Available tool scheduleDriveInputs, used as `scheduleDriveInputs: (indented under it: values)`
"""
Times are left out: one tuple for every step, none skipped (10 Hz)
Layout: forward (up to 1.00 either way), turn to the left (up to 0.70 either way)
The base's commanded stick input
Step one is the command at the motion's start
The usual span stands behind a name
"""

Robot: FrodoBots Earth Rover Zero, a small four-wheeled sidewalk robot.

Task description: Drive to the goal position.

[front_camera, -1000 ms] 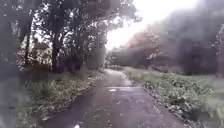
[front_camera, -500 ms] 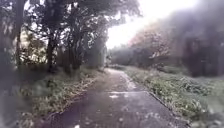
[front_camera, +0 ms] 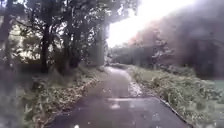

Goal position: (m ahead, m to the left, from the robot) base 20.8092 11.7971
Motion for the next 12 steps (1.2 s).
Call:
scheduleDriveInputs:
  values:
    - [0.85,0.00]
    - [0.85,0.00]
    - [0.85,0.00]
    - [0.85,0.00]
    - [0.85,0.00]
    - [0.85,0.00]
    - [0.85,0.00]
    - [0.85,0.00]
    - [0.85,0.00]
    - [0.85,-0.03]
    - [0.85,-0.23]
    - [0.85,-0.34]
